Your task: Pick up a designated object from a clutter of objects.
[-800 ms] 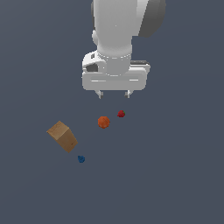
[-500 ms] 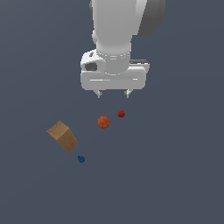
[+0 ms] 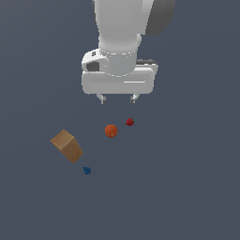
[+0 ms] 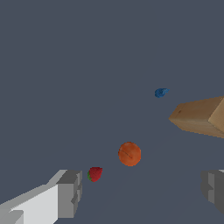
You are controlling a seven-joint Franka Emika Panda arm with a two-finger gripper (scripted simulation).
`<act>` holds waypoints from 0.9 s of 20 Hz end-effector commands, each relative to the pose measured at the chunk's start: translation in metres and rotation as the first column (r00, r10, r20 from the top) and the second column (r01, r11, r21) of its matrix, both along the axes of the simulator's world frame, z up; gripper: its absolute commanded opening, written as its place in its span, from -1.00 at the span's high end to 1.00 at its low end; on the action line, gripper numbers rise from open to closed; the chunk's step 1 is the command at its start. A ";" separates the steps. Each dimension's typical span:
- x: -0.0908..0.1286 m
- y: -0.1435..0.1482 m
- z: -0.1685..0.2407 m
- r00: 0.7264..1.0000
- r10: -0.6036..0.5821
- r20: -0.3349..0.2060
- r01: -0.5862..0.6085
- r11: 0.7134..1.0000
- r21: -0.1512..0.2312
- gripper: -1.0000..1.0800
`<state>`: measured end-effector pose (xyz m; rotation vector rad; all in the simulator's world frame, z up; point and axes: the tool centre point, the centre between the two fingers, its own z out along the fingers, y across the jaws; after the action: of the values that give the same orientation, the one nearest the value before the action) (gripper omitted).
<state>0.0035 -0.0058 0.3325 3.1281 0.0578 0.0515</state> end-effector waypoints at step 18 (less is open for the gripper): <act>-0.017 -0.021 -0.115 0.986 -0.167 -0.015 0.167 0.986 0.015 -0.92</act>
<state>-0.0090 -0.0238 0.2326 3.1367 -0.1697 0.0318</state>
